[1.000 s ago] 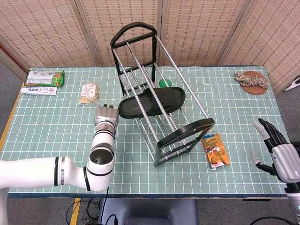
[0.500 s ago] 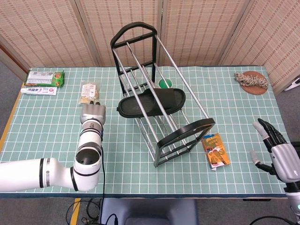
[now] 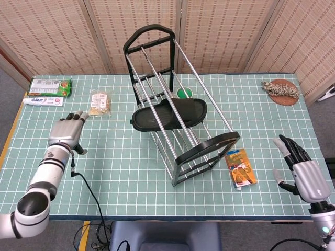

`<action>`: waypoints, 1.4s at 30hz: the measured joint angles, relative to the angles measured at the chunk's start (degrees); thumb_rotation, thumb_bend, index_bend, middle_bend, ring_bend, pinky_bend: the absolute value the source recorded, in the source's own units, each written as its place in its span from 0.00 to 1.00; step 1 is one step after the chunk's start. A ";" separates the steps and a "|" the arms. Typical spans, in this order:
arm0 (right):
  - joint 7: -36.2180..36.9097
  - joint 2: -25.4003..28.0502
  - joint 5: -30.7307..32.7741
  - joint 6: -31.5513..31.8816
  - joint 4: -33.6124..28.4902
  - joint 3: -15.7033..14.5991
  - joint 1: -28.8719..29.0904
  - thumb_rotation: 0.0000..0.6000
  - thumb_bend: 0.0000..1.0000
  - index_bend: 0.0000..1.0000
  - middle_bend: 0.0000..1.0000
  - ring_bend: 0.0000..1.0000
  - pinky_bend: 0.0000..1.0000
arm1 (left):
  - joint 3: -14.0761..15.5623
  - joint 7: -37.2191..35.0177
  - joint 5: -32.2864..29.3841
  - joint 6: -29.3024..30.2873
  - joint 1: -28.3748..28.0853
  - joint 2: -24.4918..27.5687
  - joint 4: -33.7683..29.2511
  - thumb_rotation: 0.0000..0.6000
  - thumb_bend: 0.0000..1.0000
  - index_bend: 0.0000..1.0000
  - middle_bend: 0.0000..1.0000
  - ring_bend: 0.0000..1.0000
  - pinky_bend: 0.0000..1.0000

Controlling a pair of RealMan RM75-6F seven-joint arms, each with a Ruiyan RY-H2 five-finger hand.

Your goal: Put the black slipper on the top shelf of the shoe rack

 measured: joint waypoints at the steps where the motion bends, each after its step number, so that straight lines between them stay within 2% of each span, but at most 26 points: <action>1: -0.86 -0.24 0.54 -0.59 -0.20 0.01 0.11 1.00 0.45 0.00 0.00 0.00 0.12 | 0.36 -1.89 3.30 -1.39 1.95 0.79 -0.56 1.00 0.17 0.07 0.02 0.00 0.17; 7: -4.64 -1.54 3.67 -3.09 -0.70 0.43 0.80 1.00 0.45 0.00 0.00 0.00 0.12 | 3.05 -16.89 29.39 -9.15 15.80 4.64 -1.63 1.00 0.17 0.07 0.02 0.00 0.17; 12: -7.88 -3.05 7.13 -4.92 -0.52 1.34 1.51 1.00 0.45 0.00 0.00 0.00 0.11 | 6.10 -33.99 53.80 -12.53 27.37 5.71 0.70 1.00 0.17 0.07 0.02 0.00 0.17; 17: -9.88 -4.07 10.32 -6.71 0.06 2.13 2.15 1.00 0.45 0.00 0.00 0.00 0.12 | 11.13 -52.71 76.56 -11.84 37.04 4.29 7.41 1.00 0.17 0.07 0.02 0.00 0.16; 20: -11.37 -4.39 11.82 -7.40 0.23 2.40 2.35 1.00 0.45 0.00 0.00 0.00 0.12 | 15.10 -61.95 86.02 -9.21 41.27 1.55 14.56 1.00 0.17 0.07 0.02 0.00 0.16; 26: -15.00 -4.84 14.76 -8.82 0.10 2.64 2.68 1.00 0.45 0.00 0.00 0.00 0.12 | 21.98 -70.87 95.56 0.07 45.83 -5.61 27.85 1.00 0.17 0.07 0.02 0.00 0.16; 30: -16.77 -5.04 17.31 -10.15 -0.08 2.82 2.99 1.00 0.45 0.00 0.00 0.00 0.12 | 24.55 -74.56 97.56 3.47 46.69 -8.03 31.68 1.00 0.17 0.07 0.02 0.00 0.15; 38: -19.80 -5.09 21.53 -10.75 -0.83 3.53 3.12 1.00 0.45 0.00 0.00 0.00 0.12 | 26.66 -74.02 96.19 5.50 46.18 -10.20 33.47 1.00 0.17 0.07 0.02 0.00 0.15; 42: -18.80 -4.05 20.68 -8.68 -2.48 3.59 2.13 1.00 0.45 0.00 0.00 0.00 0.12 | 27.91 -72.91 95.86 6.20 46.42 -10.89 32.19 1.00 0.17 0.07 0.02 0.00 0.15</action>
